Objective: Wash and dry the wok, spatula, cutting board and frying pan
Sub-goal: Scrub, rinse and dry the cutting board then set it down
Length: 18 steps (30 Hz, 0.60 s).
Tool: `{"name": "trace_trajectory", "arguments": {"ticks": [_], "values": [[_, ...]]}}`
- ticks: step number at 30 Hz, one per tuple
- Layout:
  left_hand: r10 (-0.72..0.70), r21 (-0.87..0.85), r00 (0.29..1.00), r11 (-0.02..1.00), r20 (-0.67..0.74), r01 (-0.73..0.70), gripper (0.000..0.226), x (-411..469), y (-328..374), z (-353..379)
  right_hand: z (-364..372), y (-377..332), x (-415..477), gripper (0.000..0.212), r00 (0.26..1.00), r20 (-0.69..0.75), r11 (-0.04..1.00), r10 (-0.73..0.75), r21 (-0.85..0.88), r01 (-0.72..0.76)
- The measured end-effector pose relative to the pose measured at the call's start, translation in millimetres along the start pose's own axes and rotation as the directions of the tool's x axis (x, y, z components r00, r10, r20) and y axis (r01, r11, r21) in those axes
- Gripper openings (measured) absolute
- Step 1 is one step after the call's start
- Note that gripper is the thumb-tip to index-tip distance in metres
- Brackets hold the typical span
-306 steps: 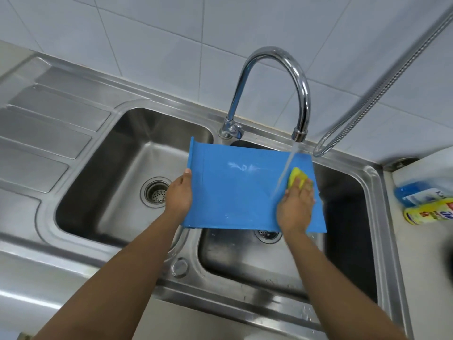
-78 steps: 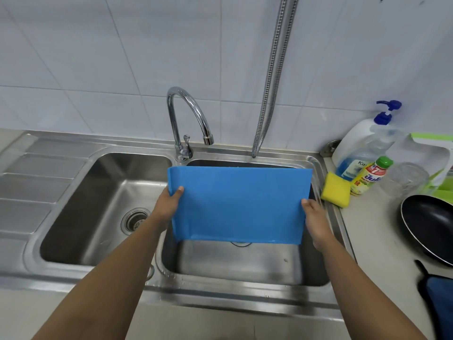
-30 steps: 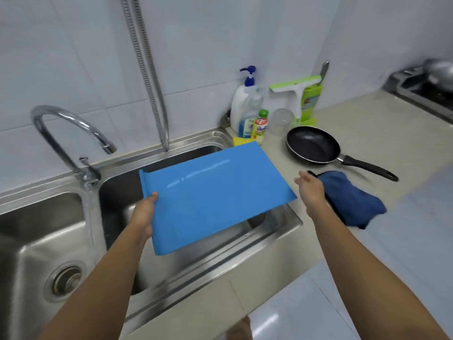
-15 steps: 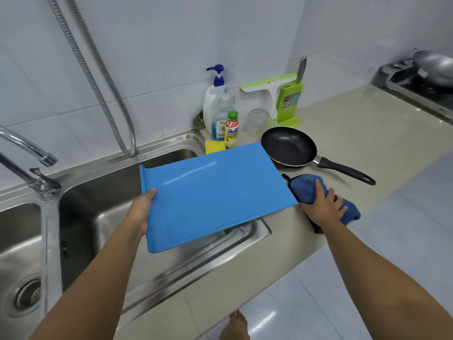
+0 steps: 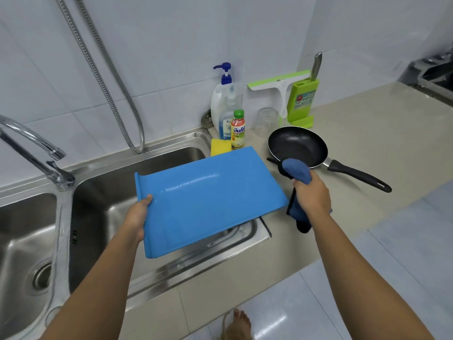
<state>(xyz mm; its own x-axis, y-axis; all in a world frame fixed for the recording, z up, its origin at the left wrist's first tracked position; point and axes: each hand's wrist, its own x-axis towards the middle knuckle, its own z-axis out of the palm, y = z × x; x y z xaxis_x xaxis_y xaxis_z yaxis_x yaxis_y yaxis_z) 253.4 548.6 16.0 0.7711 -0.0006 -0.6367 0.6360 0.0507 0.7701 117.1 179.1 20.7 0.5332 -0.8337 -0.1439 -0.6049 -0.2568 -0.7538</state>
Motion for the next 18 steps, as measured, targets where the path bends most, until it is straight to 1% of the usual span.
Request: {"name": "trace_trajectory", "arguments": {"ticks": [2, 3, 6, 9, 12, 18], "values": [[0.021, -0.006, 1.0, 1.0, -0.005, -0.021, 0.026, -6.2, 0.7, -5.2, 5.4, -23.4, -12.1, 0.033, 0.998, -0.003, 0.998, -0.069, 0.005, 0.069], [0.025, -0.01, 1.0, 1.0, -0.005, -0.025, 0.025, -9.3, 1.0, -10.2, 10.0, -34.2, -18.9, 0.035, 0.994, 0.018, 0.994, -0.108, -0.006, 0.108], [0.027, -0.021, 0.999, 0.999, -0.034, -0.027, 0.027, -16.9, -0.9, -35.4, 31.2, -63.3, -47.3, 0.037, 0.972, 0.148, 0.98, -0.184, -0.048, 0.193], [0.027, -0.034, 0.997, 0.999, -0.074, -0.03, 0.029, -25.8, -4.3, -71.6, 65.9, -79.1, -83.9, 0.04, 0.93, 0.277, 0.959, -0.242, -0.077, 0.273], [0.008, -0.06, 0.992, 0.998, -0.126, -0.016, 0.03, -37.6, -8.2, -115.0, 105.9, -89.5, -124.9, 0.042, 0.883, 0.35, 0.931, -0.312, -0.073, 0.357], [0.01, -0.094, 0.971, 0.995, -0.238, -0.034, 0.025, -58.8, -24.4, -218.0, 175.5, -114.9, -215.9, 0.047, 0.779, 0.492, 0.859, -0.389, -0.113, 0.5]]}}
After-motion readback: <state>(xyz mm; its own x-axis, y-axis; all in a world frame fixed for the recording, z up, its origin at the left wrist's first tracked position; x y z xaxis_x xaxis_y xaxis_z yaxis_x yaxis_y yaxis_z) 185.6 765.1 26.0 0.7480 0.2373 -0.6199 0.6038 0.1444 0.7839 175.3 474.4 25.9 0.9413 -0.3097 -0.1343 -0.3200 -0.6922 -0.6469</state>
